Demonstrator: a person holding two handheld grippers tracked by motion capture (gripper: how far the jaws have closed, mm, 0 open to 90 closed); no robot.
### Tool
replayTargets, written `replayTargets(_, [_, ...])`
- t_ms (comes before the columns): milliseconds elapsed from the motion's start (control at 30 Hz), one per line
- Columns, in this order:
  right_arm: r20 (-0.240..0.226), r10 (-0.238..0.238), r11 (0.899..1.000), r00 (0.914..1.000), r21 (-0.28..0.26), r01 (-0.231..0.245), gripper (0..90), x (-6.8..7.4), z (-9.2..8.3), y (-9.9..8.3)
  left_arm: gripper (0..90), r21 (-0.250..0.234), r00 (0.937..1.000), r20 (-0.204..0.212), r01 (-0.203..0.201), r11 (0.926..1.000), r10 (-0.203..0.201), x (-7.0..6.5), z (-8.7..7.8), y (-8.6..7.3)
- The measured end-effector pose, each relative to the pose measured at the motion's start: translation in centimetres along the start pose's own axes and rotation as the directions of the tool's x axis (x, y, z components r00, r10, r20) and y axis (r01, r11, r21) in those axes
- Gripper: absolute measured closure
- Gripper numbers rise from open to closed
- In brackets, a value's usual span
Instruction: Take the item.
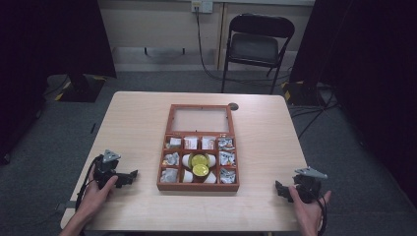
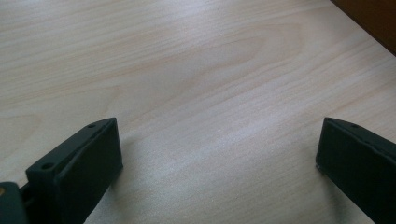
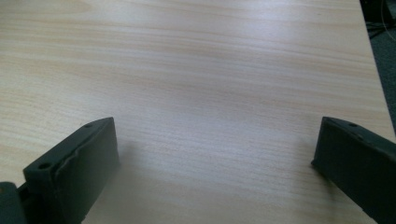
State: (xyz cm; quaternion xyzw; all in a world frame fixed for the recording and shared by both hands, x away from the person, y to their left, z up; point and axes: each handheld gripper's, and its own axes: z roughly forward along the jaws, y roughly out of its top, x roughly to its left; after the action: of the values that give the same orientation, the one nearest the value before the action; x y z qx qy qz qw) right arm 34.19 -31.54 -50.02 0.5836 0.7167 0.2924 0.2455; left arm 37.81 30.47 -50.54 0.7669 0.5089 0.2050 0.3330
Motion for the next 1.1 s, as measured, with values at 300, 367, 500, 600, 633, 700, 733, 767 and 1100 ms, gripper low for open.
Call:
replayTargets(300, [0.044,0.046,0.999,0.9980,-0.003,-0.046,0.0,0.3,-0.2,-0.2,0.0,0.000,1.0000,0.001,0.001,1.0000,-0.001,0.0,0.0,0.0])
replayTargets(367, [0.032,0.040,0.999,0.9987,-0.001,-0.039,0.0,0.2,-0.2,-0.1,0.0,0.000,1.0000,0.001,0.001,1.0000,-0.001,0.0,0.0,0.0])
replayTargets(500, [0.019,0.051,0.998,0.9985,-0.027,-0.050,17.4,0.1,-0.7,0.0,0.0,0.000,1.0000,0.001,0.001,1.0000,-0.001,0.0,0.0,0.0])
replayTargets(600, [-0.019,0.061,0.997,0.9979,-0.038,-0.062,15.5,0.0,-0.9,0.0,0.0,0.000,1.0000,0.001,0.001,1.0000,-0.001,0.0,0.0,0.0])
replayTargets(633, [-0.019,0.061,0.997,0.9979,-0.038,-0.062,15.5,0.0,-0.9,0.0,0.0,0.000,1.0000,0.001,0.001,1.0000,-0.001,0.0,0.0,0.0])
replayTargets(700, [-0.017,0.047,0.998,0.9987,-0.038,-0.048,14.2,0.2,-0.9,0.1,0.0,0.000,1.0000,0.001,0.001,1.0000,-0.001,0.0,0.0,0.0])
replayTargets(733, [-0.024,0.041,0.998,0.9989,-0.037,-0.042,14.5,0.4,-0.8,0.1,0.0,0.000,1.0000,0.001,0.001,1.0000,-0.001,0.0,0.0,0.0])
replayTargets(767, [-0.025,0.036,0.999,0.9990,-0.034,-0.037,14.7,0.5,-0.8,0.2,0.0,0.000,1.0000,0.001,0.001,1.0000,-0.001,0.0,0.0,0.0])
replayTargets(1100, [-0.063,0.028,0.997,0.9977,-0.067,-0.032,21.5,1.4,-1.3,0.8,0.0,0.000,1.0000,0.001,0.001,1.0000,-0.001,0.0,0.0,0.0])
